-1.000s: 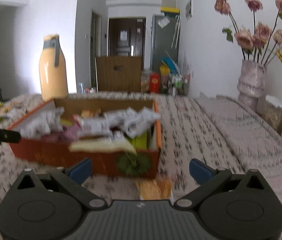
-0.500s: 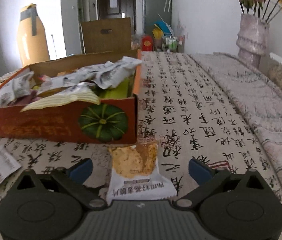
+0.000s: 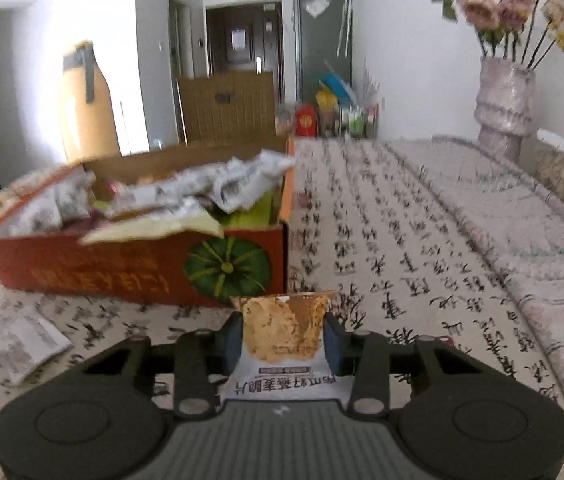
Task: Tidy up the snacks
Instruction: 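Grasp the last cracker packet with the right tool while the left tool grasps the white packet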
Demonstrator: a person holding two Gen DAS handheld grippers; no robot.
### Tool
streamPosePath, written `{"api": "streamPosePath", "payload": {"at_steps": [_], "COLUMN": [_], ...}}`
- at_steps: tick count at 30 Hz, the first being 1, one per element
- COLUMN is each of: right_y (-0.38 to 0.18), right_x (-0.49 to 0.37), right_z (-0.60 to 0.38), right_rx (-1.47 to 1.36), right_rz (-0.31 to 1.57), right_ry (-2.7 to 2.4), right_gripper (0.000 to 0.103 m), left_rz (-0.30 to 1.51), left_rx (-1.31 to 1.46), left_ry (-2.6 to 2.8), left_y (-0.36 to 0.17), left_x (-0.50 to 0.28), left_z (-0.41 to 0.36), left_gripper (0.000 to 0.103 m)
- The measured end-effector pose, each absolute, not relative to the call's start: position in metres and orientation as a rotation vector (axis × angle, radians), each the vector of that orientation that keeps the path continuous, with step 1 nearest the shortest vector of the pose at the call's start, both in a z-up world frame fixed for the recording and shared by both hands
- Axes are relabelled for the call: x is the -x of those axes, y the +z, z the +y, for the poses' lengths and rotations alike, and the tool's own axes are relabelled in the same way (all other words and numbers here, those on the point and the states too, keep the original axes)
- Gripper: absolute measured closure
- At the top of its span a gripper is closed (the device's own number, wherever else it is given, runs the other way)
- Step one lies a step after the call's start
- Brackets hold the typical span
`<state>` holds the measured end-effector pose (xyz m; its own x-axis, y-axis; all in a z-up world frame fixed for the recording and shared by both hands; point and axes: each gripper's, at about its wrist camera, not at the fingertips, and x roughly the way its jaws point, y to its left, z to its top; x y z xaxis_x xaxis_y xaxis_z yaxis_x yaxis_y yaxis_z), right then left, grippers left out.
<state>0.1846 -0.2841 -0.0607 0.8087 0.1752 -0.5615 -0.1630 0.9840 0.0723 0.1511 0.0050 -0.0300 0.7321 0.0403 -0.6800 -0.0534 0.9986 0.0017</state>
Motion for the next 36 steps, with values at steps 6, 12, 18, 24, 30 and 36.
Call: {"api": "streamPosePath", "payload": {"at_steps": [6, 12, 18, 24, 30, 36], "right_y": [-0.048, -0.057, -0.062, -0.066, -0.066, -0.067], "right_x": [-0.146, -0.141, -0.14, -0.139, -0.139, -0.138], "right_z": [-0.29, -0.291, -0.291, -0.294, -0.297, -0.299], "right_rx": [-0.091, -0.138, -0.148, -0.173, -0.195, -0.207], "right_rz": [0.492, 0.466, 0.45, 0.451, 0.445, 0.442], "right_ry": [0.187, 0.192, 0.184, 0.189, 0.194, 0.193], "right_gripper": [0.063, 0.063, 0.063, 0.062, 0.062, 0.062], "left_rz": [0.786, 0.852, 0.908, 0.934, 0.943, 0.908], "left_rx": [-0.01, -0.043, -0.11, -0.087, -0.054, -0.064], "left_ry": [0.023, -0.034, -0.058, -0.071, -0.087, -0.11], "left_y": [-0.035, -0.045, -0.059, -0.063, -0.064, -0.061], "left_x": [-0.156, -0.161, -0.168, -0.176, -0.181, -0.174], "left_z": [-0.01, -0.034, -0.053, -0.045, -0.036, -0.036], "left_gripper": [0.0, 0.0, 0.0, 0.0, 0.0, 0.022]}}
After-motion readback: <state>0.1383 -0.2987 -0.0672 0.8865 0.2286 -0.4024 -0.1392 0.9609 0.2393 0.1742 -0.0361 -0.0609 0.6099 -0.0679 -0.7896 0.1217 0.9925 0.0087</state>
